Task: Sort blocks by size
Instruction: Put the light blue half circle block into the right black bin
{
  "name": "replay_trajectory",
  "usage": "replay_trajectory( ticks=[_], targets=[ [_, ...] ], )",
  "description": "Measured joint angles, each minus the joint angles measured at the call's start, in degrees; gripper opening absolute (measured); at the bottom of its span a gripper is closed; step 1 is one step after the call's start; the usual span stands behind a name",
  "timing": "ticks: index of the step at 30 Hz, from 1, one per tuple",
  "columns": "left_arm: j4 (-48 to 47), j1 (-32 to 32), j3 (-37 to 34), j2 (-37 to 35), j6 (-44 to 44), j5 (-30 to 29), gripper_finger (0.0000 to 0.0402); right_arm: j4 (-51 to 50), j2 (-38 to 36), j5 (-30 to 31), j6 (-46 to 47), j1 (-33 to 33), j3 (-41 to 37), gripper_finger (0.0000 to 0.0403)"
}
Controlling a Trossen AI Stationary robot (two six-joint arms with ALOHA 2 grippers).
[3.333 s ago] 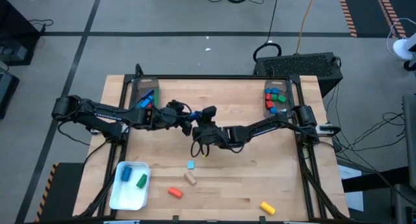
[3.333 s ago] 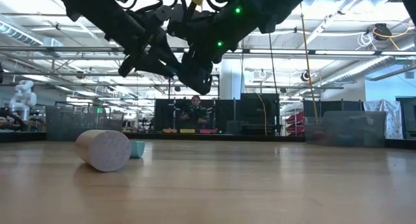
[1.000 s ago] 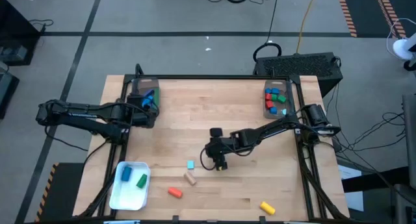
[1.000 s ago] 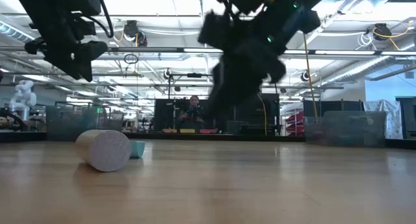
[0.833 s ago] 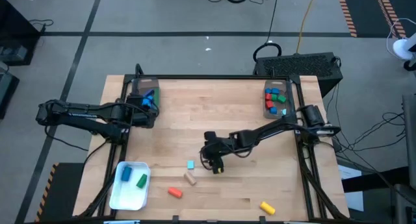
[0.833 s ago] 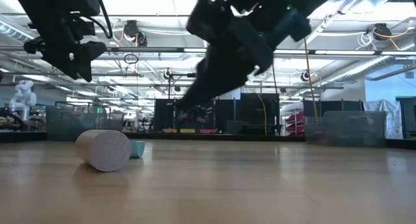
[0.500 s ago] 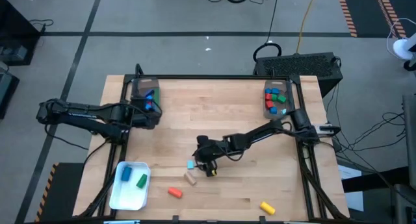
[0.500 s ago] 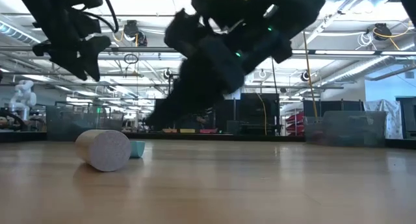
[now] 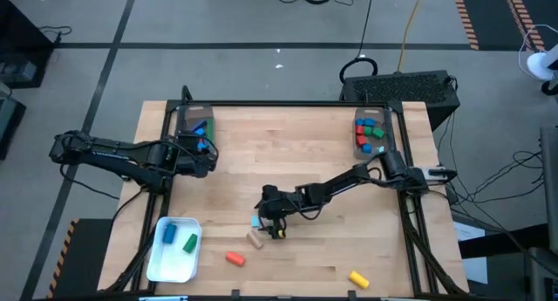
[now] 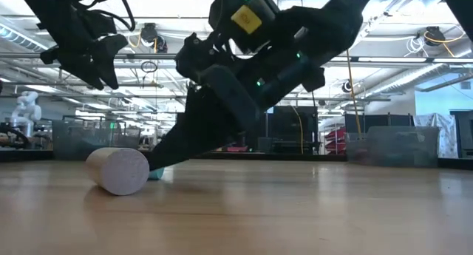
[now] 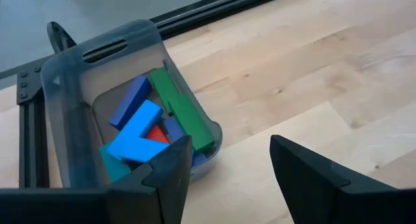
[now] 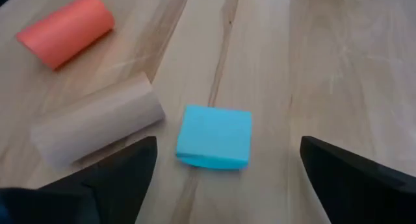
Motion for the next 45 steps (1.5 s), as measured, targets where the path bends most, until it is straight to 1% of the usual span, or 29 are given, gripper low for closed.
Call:
replay_trajectory(
  ticks=[3,7,19,21,23,27,35,38,40,42,45],
  targets=[
    [0.29,-0.35,0.00,0.00,0.07,-0.01,0.0210,0.94,1.14,0.35,0.48,-0.04,0.01,0.0358],
    [1.17,-0.72,0.00,0.00,0.09,-0.06,0.0210,2.28,1.95,0.84,0.82,-0.04,0.05,0.0323],
    [1.31,-0.74,0.00,-0.01,0.15,-1.79,0.0210,3.79,2.09,-0.22,0.12,0.00,0.03,0.0162],
    [1.31,-0.74,0.00,-0.02,0.15,-1.94,0.0210,3.60,2.08,-0.17,-0.70,-0.10,0.03,0.0142],
    [1.31,-0.72,0.00,-0.02,0.13,-1.96,0.0210,3.06,1.96,-0.14,-1.91,-0.19,0.03,0.0140],
    [1.29,-0.73,0.00,-0.02,0.14,-1.96,0.0210,-1.87,-0.07,-0.02,-3.28,-0.75,0.03,0.0140],
    [1.96,-0.72,0.00,0.33,0.16,-1.97,0.0210,-17.71,-7.51,0.31,-5.88,-2.42,-0.01,0.0141],
    [4.48,-0.73,0.00,1.43,2.57,-2.00,0.0210,-25.39,-10.03,0.46,-7.21,-2.98,-0.03,0.0141],
    [6.92,-0.73,0.00,2.68,4.96,-2.00,0.0210,-30.95,-11.76,1.90,-8.10,-3.35,-0.03,0.0141],
    [10.19,-0.74,0.00,4.07,7.71,-1.99,0.0210,-37.05,-13.30,4.58,-8.89,-3.82,-0.03,0.0141],
    [15.23,-0.74,0.00,6.39,11.82,-1.99,0.0210,-43.38,-16.00,7.58,-9.09,-4.43,-0.80,0.0144]
  ],
)
